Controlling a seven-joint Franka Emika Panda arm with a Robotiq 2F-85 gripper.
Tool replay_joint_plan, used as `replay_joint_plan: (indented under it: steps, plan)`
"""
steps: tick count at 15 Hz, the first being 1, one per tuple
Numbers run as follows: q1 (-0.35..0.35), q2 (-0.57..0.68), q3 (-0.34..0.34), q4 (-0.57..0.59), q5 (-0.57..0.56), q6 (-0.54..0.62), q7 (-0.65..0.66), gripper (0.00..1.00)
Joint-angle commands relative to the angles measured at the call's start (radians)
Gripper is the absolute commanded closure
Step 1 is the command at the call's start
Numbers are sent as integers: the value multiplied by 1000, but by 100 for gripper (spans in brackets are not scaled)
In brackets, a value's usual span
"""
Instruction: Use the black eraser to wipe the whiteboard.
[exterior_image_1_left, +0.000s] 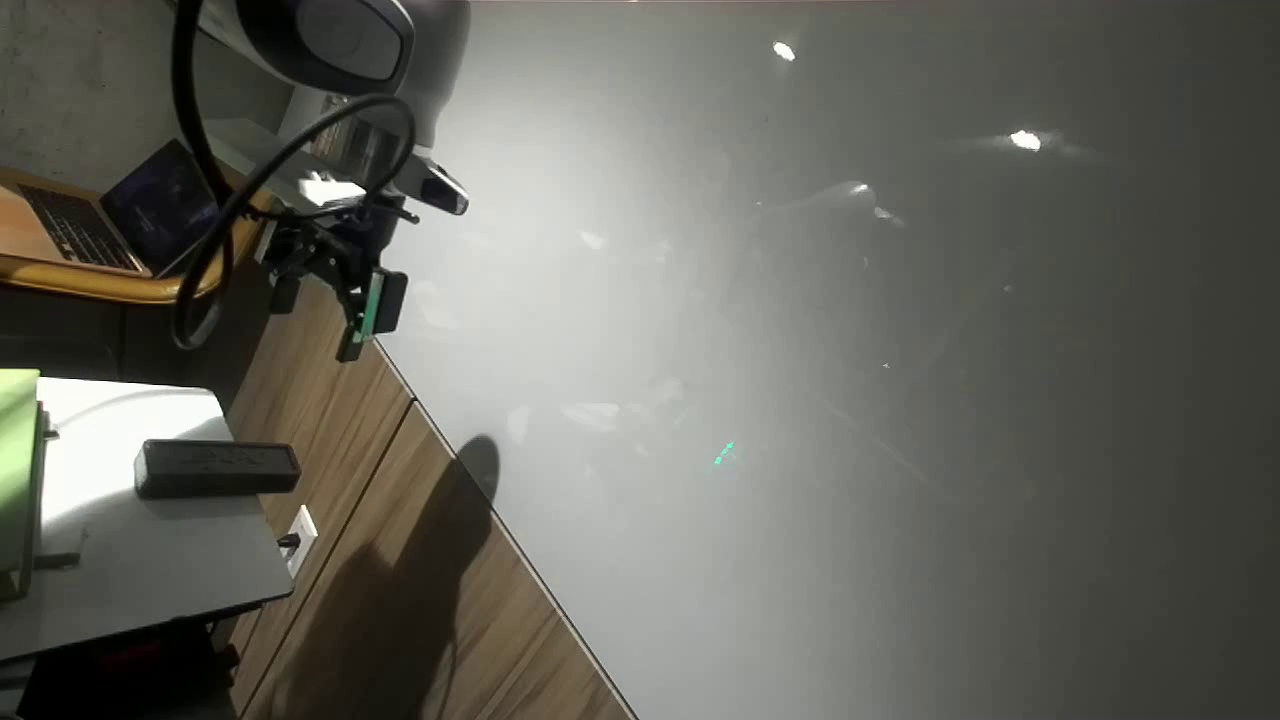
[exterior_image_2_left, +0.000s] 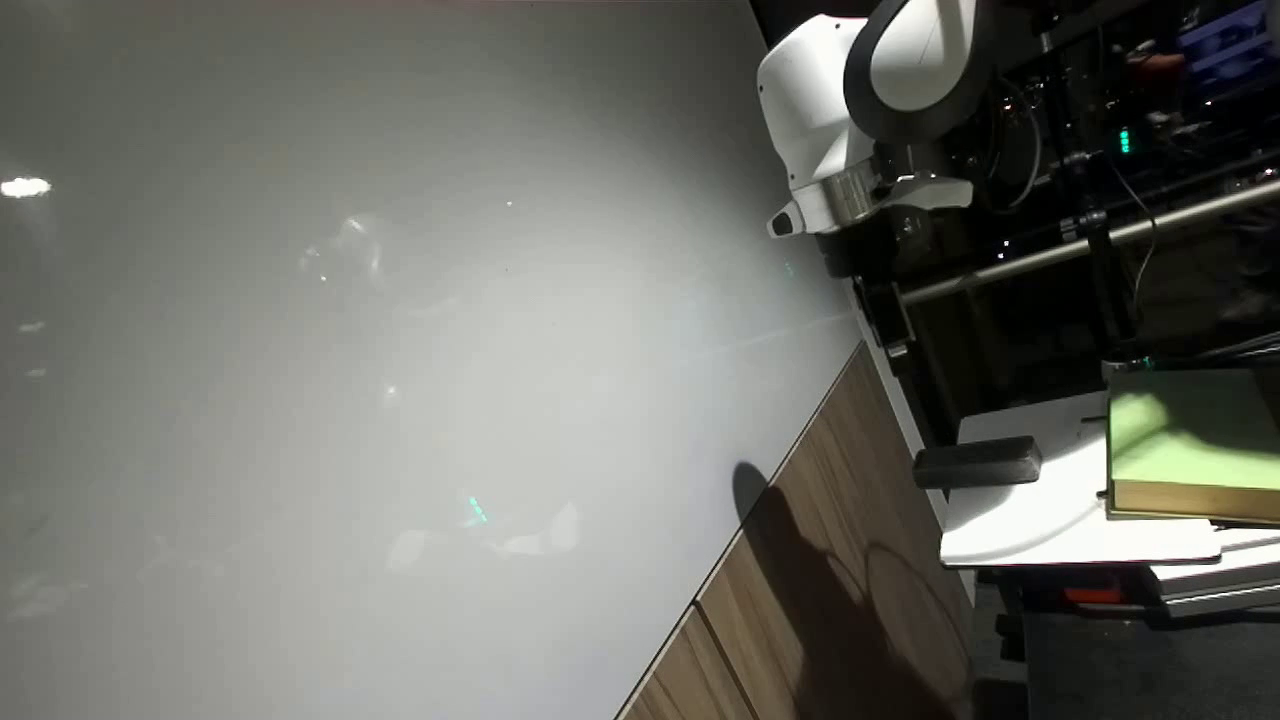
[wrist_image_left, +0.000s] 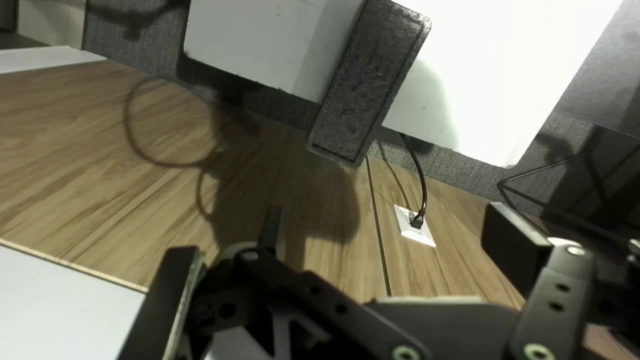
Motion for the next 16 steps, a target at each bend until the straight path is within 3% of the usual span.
replay_joint_plan:
  steps: [1, 8, 9, 16]
  plan:
    - [15, -153, -38, -9, 29, -94, -93, 0]
    - [0, -347, -71, -4, 13, -237, -121, 0]
    - [3, -272, -53, 1, 1, -182, -94, 0]
    - [2, -275, -53, -3, 1, -190, -93, 0]
